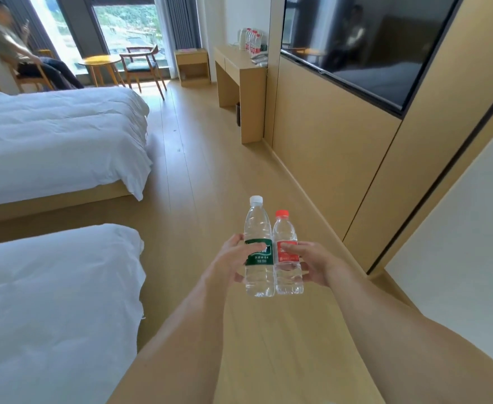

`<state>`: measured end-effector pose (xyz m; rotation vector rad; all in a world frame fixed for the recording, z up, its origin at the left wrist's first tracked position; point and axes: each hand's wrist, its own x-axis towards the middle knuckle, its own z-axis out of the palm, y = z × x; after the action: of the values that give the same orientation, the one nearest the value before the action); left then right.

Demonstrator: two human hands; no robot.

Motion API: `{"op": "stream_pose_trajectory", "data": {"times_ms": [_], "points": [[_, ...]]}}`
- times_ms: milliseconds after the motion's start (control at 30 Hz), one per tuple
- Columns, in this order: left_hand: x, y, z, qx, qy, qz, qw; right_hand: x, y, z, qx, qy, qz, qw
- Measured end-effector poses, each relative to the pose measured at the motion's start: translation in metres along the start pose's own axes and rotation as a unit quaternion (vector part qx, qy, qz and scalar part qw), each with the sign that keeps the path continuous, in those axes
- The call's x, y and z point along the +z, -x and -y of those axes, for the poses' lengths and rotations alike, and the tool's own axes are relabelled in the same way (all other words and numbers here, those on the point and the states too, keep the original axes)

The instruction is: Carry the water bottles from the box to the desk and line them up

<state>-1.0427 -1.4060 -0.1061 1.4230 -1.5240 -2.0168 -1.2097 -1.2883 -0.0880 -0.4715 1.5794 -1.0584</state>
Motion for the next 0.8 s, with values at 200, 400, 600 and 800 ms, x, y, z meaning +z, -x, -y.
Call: {"op": "stream_pose_trajectory", "data": {"times_ms": [200,400,600,800], "points": [[-0.036,-0.071,-0.037,-0.002,0.01,-0.009,1.0,0.014,-0.081,0.045,0.0,0.002,0.009,1.0],[-0.075,-0.152,-0.082,-0.004,0.021,-0.044,0.999,0.022,-0.186,0.097,-0.003,0.021,0.048,0.999],[-0.11,-0.24,-0.155,-0.001,0.033,-0.09,0.995,0.025,-0.309,0.176,-0.006,0.033,0.106,0.994],[-0.138,-0.319,-0.225,0.008,0.058,-0.117,0.991,0.024,-0.41,0.255,-0.006,0.042,0.145,0.988]]}}
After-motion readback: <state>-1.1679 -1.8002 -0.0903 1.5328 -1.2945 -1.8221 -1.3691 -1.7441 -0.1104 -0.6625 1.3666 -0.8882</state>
